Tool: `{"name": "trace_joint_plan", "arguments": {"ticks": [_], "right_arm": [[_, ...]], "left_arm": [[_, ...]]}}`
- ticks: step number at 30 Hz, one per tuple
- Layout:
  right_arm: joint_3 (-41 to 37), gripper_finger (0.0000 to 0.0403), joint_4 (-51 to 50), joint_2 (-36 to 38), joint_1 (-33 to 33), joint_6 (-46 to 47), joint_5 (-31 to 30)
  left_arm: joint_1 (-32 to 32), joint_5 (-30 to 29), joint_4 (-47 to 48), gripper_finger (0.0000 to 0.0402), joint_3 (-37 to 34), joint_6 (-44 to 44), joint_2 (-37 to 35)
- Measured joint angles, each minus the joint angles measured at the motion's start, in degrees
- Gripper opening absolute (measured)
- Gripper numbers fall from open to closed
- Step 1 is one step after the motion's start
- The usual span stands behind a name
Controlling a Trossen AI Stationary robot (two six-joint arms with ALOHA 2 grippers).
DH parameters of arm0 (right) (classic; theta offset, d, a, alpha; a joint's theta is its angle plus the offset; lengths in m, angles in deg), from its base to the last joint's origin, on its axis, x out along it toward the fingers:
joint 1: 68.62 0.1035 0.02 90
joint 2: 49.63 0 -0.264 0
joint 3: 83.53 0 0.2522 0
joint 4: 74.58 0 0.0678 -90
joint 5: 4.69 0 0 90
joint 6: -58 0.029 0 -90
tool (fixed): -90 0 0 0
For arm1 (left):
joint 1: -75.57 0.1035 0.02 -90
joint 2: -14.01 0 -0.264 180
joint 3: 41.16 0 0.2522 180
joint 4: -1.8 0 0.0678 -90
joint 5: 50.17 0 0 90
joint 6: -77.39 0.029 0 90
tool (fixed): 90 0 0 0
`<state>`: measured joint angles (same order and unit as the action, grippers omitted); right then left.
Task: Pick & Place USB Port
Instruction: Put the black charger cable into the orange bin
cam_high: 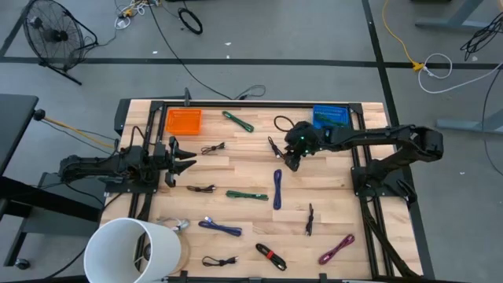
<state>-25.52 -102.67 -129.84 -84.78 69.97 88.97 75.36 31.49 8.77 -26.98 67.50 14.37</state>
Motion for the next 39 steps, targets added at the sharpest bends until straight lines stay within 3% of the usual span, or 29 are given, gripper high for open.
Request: {"name": "trace_joint_plan", "arguments": {"ticks": [11, 24, 39], "right_arm": [[0.0, 0.0172, 10.7, -10.5, 0.0, -2.0, 0.3], [0.0, 0.0236, 16.4, -15.4, -1.4, -3.5, -2.7], [0.0, 0.0215, 16.7, -18.1, -1.6, -3.5, -7.7]], "left_arm": [[0.0, 0.0, 0.0, 0.0124, 0.0, 0.0, 0.0], [0.0, 0.0, 0.1, 0.0124, 0.0, 0.0, 0.0], [0.0, 0.0, 0.1, 0.0124, 0.0, 0.0, 0.0]]}}
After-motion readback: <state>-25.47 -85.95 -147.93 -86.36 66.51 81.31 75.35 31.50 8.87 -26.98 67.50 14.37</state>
